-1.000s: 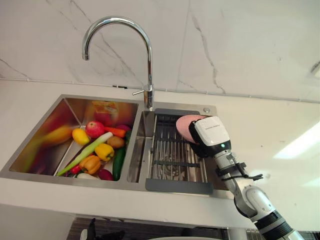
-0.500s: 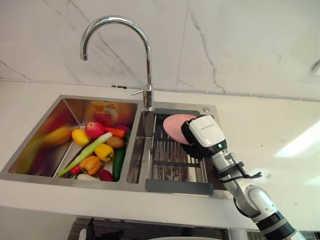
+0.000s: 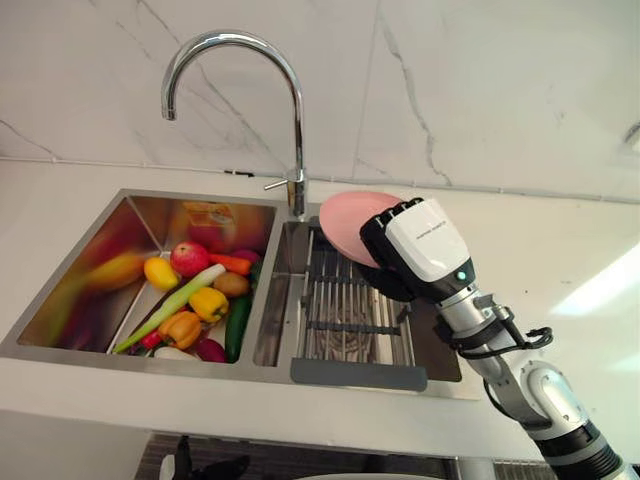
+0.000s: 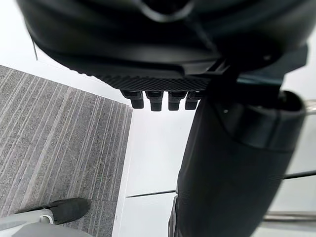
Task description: Walk over to the sink, pick up the cup, carry it to the dishwasher, place the cup inside the dishwasher, then close the dishwasher door
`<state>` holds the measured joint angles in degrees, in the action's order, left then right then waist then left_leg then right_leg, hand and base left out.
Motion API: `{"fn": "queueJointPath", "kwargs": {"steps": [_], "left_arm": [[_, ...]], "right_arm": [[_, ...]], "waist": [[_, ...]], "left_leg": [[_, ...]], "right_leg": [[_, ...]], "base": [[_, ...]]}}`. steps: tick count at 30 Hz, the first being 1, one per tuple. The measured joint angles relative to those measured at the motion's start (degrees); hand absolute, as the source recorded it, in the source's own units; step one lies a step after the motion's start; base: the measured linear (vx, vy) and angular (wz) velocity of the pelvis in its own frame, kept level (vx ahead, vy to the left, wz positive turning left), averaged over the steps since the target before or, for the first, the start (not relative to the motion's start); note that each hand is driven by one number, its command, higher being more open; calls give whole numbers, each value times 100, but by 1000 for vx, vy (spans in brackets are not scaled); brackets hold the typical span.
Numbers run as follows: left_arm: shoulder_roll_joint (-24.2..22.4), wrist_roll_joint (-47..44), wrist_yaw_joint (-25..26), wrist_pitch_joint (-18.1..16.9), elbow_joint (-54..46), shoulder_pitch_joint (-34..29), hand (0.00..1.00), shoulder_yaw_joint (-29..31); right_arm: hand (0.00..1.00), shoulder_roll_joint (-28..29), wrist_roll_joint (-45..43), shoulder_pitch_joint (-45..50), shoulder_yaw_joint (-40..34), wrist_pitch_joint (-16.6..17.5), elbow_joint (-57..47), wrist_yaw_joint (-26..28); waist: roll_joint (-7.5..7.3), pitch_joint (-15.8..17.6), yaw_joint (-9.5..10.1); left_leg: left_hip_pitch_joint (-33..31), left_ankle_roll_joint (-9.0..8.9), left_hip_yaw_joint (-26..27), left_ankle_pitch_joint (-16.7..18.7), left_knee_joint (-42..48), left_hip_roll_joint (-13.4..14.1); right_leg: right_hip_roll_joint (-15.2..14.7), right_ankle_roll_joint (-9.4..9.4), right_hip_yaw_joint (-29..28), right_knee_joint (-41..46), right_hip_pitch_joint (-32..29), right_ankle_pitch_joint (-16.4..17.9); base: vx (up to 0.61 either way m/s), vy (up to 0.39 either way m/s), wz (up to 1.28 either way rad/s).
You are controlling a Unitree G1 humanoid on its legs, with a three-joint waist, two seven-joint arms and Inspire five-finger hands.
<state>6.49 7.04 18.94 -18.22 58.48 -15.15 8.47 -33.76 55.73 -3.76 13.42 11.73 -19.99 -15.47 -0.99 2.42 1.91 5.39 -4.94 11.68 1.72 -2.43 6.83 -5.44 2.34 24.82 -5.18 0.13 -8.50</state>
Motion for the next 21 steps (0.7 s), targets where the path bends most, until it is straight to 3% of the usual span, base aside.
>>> {"fn": "queueJointPath", "kwargs": {"steps": [5, 7, 8, 9, 10, 11, 14, 15, 16, 17, 19, 20, 21], "left_arm": [[-17, 119, 80, -34, -4, 1, 100, -161], [-62, 107, 83, -62, -108, -77, 100, -213], [-123, 17, 126, -13, -170, -245, 100, -203], [-207, -151, 203, -5, -203, -375, 100, -212], [-265, -167, 243, 32, -200, -418, 100, -212], [-332, -161, 296, 83, -198, -577, 100, -296], [-263, -163, 209, 147, -203, -595, 100, -417], [-68, -227, 95, 230, -261, -519, 100, -413], [-2, -267, 52, 258, -287, -518, 100, -411], [53, -264, 7, 304, -307, -490, 100, -402], [54, -511, -7, 415, -351, -477, 100, -298], [90, -558, -13, 432, -350, -485, 100, -261], [122, -667, -3, 448, -350, -554, 100, -189]], "right_arm": [[0, -7, -53, 3, -180, 102, -51, 66], [0, -19, -44, -53, -150, 143, 38, 66], [0, -90, -43, -154, -72, 190, 70, 53], [0, -286, -44, -260, -54, 282, 60, -11], [0, -415, -44, -290, -55, 293, 45, -50], [0, -627, -38, -342, -77, 293, 27, -110], [0, -665, -26, -428, -330, 189, 193, -286], [0, -483, 46, -479, -355, 58, 512, -344], [0, -468, 72, -479, -360, 25, 585, -344], [0, -465, 83, -483, -368, 2, 636, -344], [0, -435, 92, -631, -305, 94, 652, -403], [0, -431, 92, -652, -298, 108, 652, -429], [0, -391, 79, -694, -295, 110, 652, -494]], "waist": [[3, 2, -27], [30, 77, 86], [107, 143, 147], [226, 232, 145], [272, 248, 150], [433, 226, 135], [496, 284, -28], [272, 434, 44], [174, 493, 58], [226, 511, 66], [257, 552, 162], [254, 550, 165], [206, 520, 179]], "left_leg": [[101, 19, -4, 53, 146, -2], [-36, 48, 126, 558, 1191, 92], [-393, 236, -26, 894, 2440, 236], [-778, 275, -429, 1048, 3413, 301], [-861, 236, -580, 1142, 3627, 303], [-775, 118, -676, 1326, 3519, 296], [-680, 57, -612, 1778, 2690, 125], [-616, 119, -270, 1682, 2598, -68], [-616, 189, -176, 1644, 2607, -95], [-612, 318, -47, 1554, 2526, -23], [-539, 386, 459, 1463, 2432, 187], [-518, 385, 520, 1453, 2425, 215], [-446, 390, 724, 1394, 2336, 278]], "right_leg": [[7, -3, -113, 24, 101, 3], [56, -4, -514, 49, 216, 33], [104, 13, -879, 198, 201, 142], [167, -47, -1218, 400, 85, 228], [222, -47, -1377, 490, -26, 230], [318, -6, -1724, 636, -293, 189], [335, 150, -2175, 794, -1012, -118], [153, 119, -2264, 708, -1106, -129], [60, 47, -2128, 611, -1079, -71], [-14, -4, -1767, 610, -1052, 84], [-292, -419, -684, 2011, -1353, 444], [-334, -445, -561, 2262, -1337, 515], [-463, -417, -330, 2888, -1161, 844]], "base": [[5, 4, -7], [-3, 48, -79], [-103, 75, -141], [-133, 95, -150], [-196, 181, -159], [-196, 222, -145], [-183, 180, -105], [-267, 180, -92], [-320, 158, -84], [-249, 89, -73], [-204, 85, -100], [-124, 77, -98], [-107, 40, -84]]}}
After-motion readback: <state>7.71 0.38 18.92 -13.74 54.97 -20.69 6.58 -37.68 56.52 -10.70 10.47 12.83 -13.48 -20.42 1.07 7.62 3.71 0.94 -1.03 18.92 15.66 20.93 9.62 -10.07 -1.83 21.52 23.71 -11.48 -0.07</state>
